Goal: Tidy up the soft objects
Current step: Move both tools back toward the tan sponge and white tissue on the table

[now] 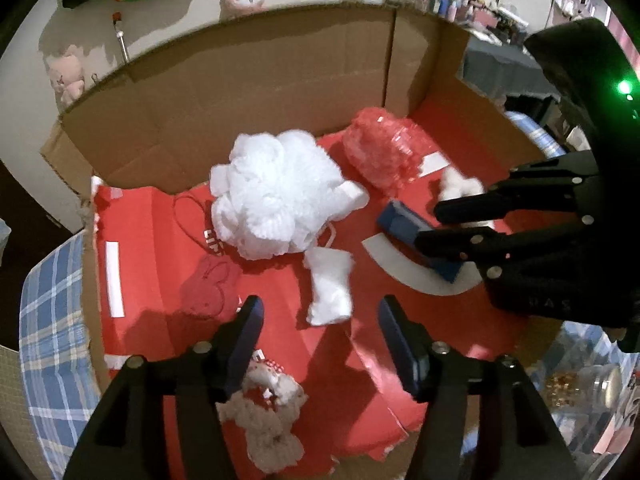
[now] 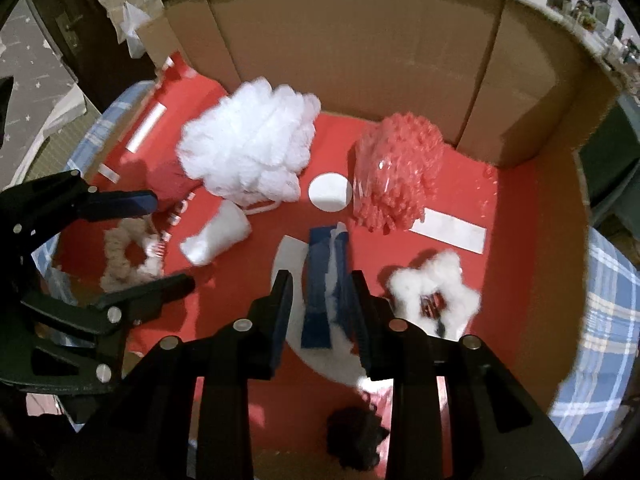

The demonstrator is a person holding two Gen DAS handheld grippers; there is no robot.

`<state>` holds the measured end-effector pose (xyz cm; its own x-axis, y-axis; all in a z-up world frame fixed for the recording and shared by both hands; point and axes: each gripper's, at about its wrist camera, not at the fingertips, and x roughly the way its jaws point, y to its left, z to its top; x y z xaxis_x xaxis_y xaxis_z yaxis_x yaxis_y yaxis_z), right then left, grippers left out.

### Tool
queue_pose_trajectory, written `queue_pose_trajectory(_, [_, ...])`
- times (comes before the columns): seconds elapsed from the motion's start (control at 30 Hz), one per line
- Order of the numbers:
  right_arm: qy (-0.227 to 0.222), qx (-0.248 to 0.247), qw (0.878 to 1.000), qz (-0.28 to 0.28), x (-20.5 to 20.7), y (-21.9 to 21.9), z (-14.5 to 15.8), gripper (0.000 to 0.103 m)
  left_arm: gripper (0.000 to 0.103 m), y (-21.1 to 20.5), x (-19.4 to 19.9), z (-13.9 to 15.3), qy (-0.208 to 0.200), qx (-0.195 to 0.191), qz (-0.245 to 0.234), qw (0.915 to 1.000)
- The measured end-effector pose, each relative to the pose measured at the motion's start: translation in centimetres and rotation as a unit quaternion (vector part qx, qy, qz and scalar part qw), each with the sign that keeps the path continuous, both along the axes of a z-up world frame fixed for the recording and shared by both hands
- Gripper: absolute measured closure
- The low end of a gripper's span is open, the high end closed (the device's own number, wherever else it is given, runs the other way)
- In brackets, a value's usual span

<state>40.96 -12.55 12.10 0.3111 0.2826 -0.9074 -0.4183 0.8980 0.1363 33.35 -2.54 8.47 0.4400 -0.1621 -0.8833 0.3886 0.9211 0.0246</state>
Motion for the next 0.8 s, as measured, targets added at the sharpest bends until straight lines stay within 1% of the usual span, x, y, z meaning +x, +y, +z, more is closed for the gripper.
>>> queue_pose_trajectory(0.07, [-0.016, 0.002, 1.0, -0.007, -0.9, -0.4, 1.3, 0.073, 0.032, 0.1, -1.0, 1.0, -0.014, -0.009, 0.001, 0.9999])
queue_pose_trajectory(0.1, [-0.021, 0.006, 1.0, -0.011, -1.3, -0.7, 1.9, 0.065, 0.029, 0.4, -1.5, 1.6, -0.022, -0.014, 0.002, 0.9996])
queue_pose_trajectory(0.13, [-0.028, 0.011, 0.999, -0.015, -1.8, -1.0, 2.5, 0.042, 0.028, 0.5, -2.0, 2.2, -0.03, -0.021, 0.002, 0.9993])
queue_pose_trajectory(0.17, [-0.043, 0.017, 0.999, -0.02, -2.7, -1.3, 3.6, 0.033, 0.025, 0.7, -2.6, 2.9, -0.039, -0.029, 0.003, 0.9988])
queue_pose_trajectory(0.2, [-0.057, 0.018, 0.998, -0.022, -3.4, -1.5, 4.4, 0.029, 0.022, 0.9, -3.4, 3.6, -0.047, -0.037, 0.005, 0.9982])
queue_pose_trajectory(0.27, [-0.08, 0.018, 0.996, -0.029, -4.8, -2.0, 6.0, 0.029, 0.018, 1.6, -4.7, 5.4, -0.065, -0.054, 0.01, 0.9964])
queue_pose_trajectory(0.33, [-0.097, 0.029, 0.994, -0.037, -6.4, -2.5, 7.6, 0.029, 0.014, 2.2, -5.9, 6.9, -0.085, -0.068, 0.015, 0.9939])
queue_pose_trajectory(0.43, [-0.129, 0.027, 0.99, -0.047, -9.3, -2.7, 9.9, 0.029, 0.006, 2.7, -8.4, 9.2, -0.122, -0.082, 0.026, 0.9888])
queue_pose_trajectory(0.47, [-0.138, 0.03, 0.989, -0.051, -10.3, -2.9, 10.6, 0.029, 0.002, 3.0, -9.9, 10.1, -0.14, -0.088, 0.028, 0.9859])
queue_pose_trajectory(0.5, [-0.143, 0.037, 0.987, -0.054, -11.3, -3.1, 11.2, 0.027, 0.001, 3.0, -10.3, 10.4, -0.149, -0.091, 0.03, 0.9842])
queue_pose_trajectory(0.57, [-0.156, 0.048, 0.985, -0.061, -13.2, -3.6, 12.3, 0.027, 0.0, 3.3, -12.9, 11.8, -0.178, -0.099, 0.036, 0.9783])
queue_pose_trajectory(0.63, [-0.179, 0.054, 0.98, -0.067, -15.5, -3.9, 13.4, 0.026, 0.0, 3.6, -14.6, 12.6, -0.197, -0.104, 0.037, 0.9742])
queue_pose_trajectory(0.67, [-0.191, 0.056, 0.978, -0.068, -16.7, -4.1, 13.9, 0.025, 0.0, 3.7, -16.1, 13.3, -0.209, -0.108, 0.034, 0.9713])
queue_pose_trajectory(0.73, [-0.205, 0.067, 0.974, -0.067, -18.5, -4.4, 14.5, 0.022, 0.0, 3.9, -17.8, 14.1, -0.222, -0.119, 0.027, 0.9674])
queue_pose_trajectory(0.8, [-0.224, 0.076, 0.969, -0.068, -20.9, -4.7, 15.2, 0.021, 0.0, 4.1, -19.7, 14.7, -0.232, -0.131, 0.029, 0.9633])
